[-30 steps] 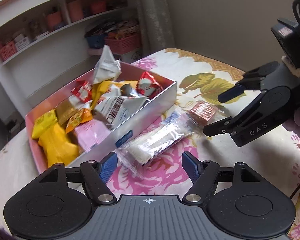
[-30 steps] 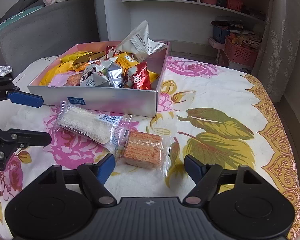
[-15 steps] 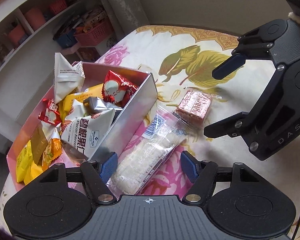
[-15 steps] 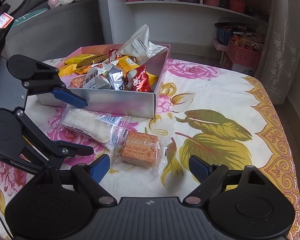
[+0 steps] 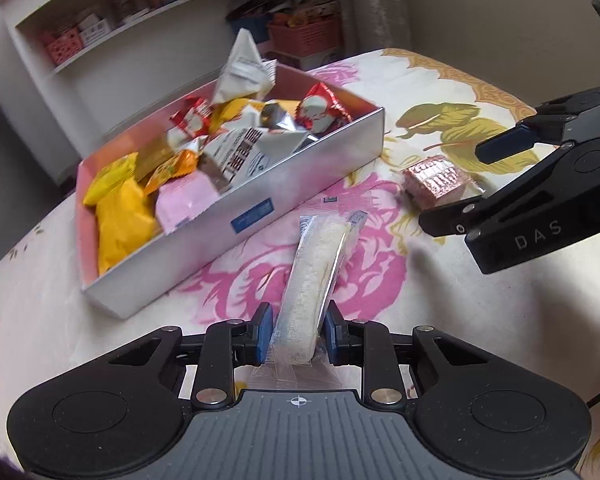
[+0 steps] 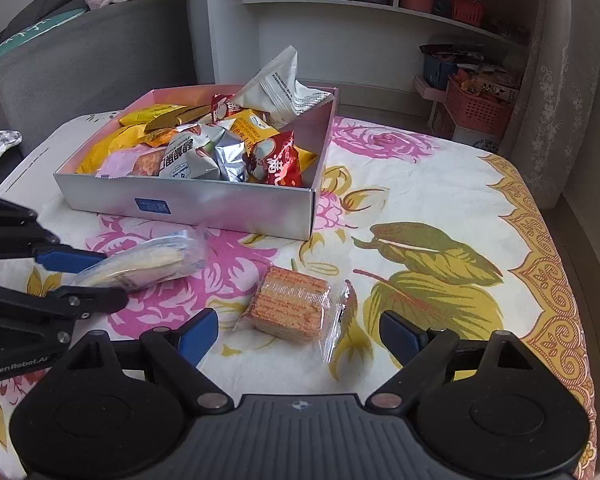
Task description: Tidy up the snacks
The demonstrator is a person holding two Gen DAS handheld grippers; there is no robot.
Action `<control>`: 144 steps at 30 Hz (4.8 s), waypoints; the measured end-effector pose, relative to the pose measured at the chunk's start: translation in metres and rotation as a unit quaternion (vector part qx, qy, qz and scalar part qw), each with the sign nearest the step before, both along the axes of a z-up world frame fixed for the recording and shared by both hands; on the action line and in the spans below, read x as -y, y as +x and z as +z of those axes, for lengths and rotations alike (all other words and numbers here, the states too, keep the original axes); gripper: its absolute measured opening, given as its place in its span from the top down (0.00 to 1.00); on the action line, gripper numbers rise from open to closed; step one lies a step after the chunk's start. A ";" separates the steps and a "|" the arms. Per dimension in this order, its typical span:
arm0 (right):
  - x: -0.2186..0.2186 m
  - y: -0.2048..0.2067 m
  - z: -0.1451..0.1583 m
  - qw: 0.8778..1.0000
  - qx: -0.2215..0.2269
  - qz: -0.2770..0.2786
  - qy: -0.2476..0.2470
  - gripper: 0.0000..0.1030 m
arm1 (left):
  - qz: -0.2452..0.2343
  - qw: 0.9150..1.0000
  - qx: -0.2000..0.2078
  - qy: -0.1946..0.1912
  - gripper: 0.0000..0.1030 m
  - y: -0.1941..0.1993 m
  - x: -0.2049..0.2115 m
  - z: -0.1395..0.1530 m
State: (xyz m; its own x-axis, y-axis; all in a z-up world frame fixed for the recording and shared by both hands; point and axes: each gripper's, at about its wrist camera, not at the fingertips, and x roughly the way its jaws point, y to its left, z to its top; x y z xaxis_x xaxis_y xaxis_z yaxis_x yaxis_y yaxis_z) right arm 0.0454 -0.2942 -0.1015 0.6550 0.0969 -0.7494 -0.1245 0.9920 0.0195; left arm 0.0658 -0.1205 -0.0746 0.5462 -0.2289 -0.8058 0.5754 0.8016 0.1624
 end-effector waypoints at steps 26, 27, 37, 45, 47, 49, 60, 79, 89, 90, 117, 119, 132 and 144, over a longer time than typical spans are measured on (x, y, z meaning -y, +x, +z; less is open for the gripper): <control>-0.009 0.010 -0.001 1.000 -0.020 -0.024 0.000 0.63 | 0.011 0.997 0.026 -0.070 0.73 -0.001 -0.002 -0.008; -0.009 0.009 -0.001 0.999 -0.021 -0.025 0.000 0.63 | 0.012 0.997 0.026 -0.069 0.74 -0.002 -0.002 -0.008; -0.006 0.007 0.009 0.999 -0.029 -0.038 0.016 0.67 | 0.034 0.996 0.005 -0.080 0.83 -0.004 -0.010 0.007; -0.013 0.008 0.024 0.997 -0.030 -0.041 0.051 0.67 | 0.038 0.992 -0.011 -0.119 0.90 -0.005 -0.026 0.034; -0.014 0.008 0.029 0.997 -0.029 -0.041 0.064 0.67 | 0.038 0.991 -0.010 -0.126 0.94 -0.005 -0.029 0.041; -0.015 0.007 0.035 0.996 -0.026 -0.043 0.077 0.67 | 0.041 0.990 -0.014 -0.137 0.96 -0.003 -0.034 0.047; -0.018 0.013 0.043 0.994 -0.026 -0.053 0.096 0.67 | 0.016 0.991 -0.068 -0.114 0.77 0.004 -0.017 0.023; -0.030 0.005 0.037 0.996 -0.056 -0.018 0.063 0.67 | 0.062 0.994 -0.058 -0.075 0.85 0.013 -0.017 0.009; -0.038 0.008 0.061 0.997 -0.024 -0.012 0.070 0.67 | 0.074 0.988 -0.032 -0.129 0.85 0.021 -0.037 0.052; -0.038 0.009 0.064 0.997 -0.020 -0.012 0.073 0.67 | 0.079 0.988 -0.027 -0.133 0.85 0.024 -0.039 0.056; -0.037 0.105 0.055 0.994 0.018 -0.044 0.094 0.56 | 0.143 0.976 0.016 -0.162 0.80 0.141 -0.036 0.046; -0.036 0.104 0.057 0.995 0.021 -0.041 0.093 0.48 | 0.134 0.976 0.004 -0.173 0.73 0.140 -0.038 0.048; -0.035 0.066 0.080 0.995 0.034 -0.051 0.083 0.21 | 0.130 0.979 0.014 -0.158 0.28 0.092 -0.056 0.071; -0.049 0.005 0.092 0.996 0.034 -0.050 0.058 0.11 | 0.156 0.979 0.000 -0.129 0.06 0.025 -0.083 0.074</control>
State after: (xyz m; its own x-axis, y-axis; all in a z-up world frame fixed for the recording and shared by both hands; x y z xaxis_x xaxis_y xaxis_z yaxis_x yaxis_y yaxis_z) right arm 0.0505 -0.2454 -0.0099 0.7152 0.1117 -0.6899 -0.0304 0.9912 0.1289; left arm 0.0908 -0.0377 -0.0005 0.6217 -0.2467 -0.7434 0.2961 0.9527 -0.0686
